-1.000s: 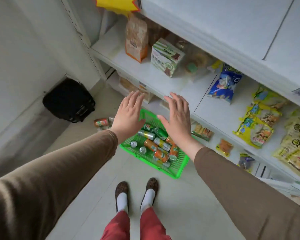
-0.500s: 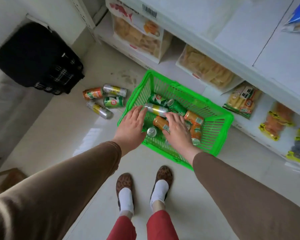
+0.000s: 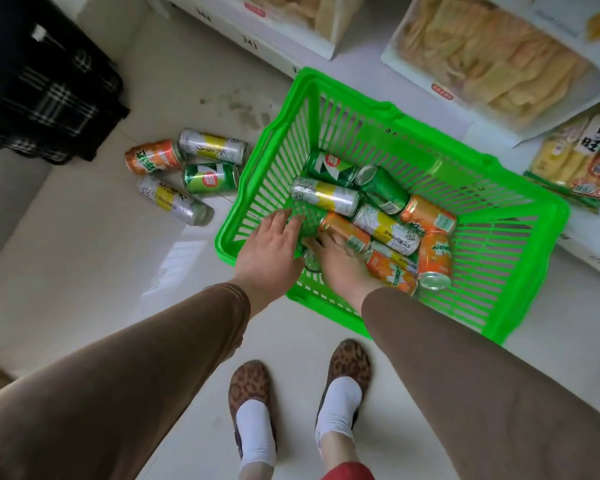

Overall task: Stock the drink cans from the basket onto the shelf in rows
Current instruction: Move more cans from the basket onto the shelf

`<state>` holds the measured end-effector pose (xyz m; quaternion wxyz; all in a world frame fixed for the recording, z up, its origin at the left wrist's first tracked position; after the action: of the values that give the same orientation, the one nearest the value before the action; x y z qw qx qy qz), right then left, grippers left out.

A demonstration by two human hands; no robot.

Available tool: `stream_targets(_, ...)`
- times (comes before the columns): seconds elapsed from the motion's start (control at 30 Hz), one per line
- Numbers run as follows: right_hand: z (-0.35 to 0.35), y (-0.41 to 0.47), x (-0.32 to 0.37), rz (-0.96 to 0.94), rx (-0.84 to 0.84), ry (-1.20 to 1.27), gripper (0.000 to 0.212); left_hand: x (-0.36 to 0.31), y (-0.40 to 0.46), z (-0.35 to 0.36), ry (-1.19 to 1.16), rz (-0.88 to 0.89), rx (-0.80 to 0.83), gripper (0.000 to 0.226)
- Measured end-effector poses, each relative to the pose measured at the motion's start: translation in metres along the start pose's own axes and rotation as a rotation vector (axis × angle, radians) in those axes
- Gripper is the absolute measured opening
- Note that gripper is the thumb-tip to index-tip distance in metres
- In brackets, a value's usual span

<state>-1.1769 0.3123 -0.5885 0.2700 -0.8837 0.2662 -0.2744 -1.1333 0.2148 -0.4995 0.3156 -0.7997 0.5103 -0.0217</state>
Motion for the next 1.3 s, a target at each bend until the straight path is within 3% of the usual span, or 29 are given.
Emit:
stream_targets(0.17,-0.031,-0.018,-0.002,0.046,-0.014,0.063,0.075,-0.009,-0.014,-0.026,-0.051,0.011,-0.018,0.073)
stream_targets(0.27,-0.083,-0.055,-0.003,0.137,-0.046,0.282,0.081,-0.018,-0.033,-0.068,-0.097,-0.005,-0.023,0.075)
stream_targets(0.4,-0.198,-0.125,0.014,0.221,-0.195,0.567,0.084,-0.049,-0.075,-0.165,-0.085,0.036,-0.060,0.078)
stream_targets(0.57,-0.384,-0.235,0.070,0.212,-0.386,0.761,0.072,-0.095,-0.147,-0.342,-0.100,0.137,-0.230,0.084)
stream_targets(0.73,-0.557,-0.344,0.136,0.103,-0.582,0.817,0.060,-0.141,-0.223,-0.518,-0.114,0.257,-0.428,0.085)
stream_targets(0.9,-0.683,-0.426,0.177,0.002,-0.767,0.902,0.055,-0.184,-0.272,-0.638,-0.087,0.370,-0.561,0.085)
stream_targets(1.07,-0.770,-0.452,0.170,-0.007,-0.825,0.838,0.063,-0.223,-0.273,-0.712,-0.065,0.432,-0.657,0.083)
stream_targets(1.3,-0.837,-0.419,0.110,0.094,-0.816,0.727,0.055,-0.261,-0.222,-0.754,-0.054,0.398,-0.646,0.083)
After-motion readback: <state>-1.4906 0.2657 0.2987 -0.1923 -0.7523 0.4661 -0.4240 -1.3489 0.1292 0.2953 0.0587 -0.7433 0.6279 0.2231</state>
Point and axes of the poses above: each hand's wrist, its own y-axis towards the middle knuckle, its own z-axis out of the palm, x = y × z, the point moved 9 cm from there along y, towards the middle knuckle, and after that the axes turned 3 degrees about x, right-handed, at the moved point
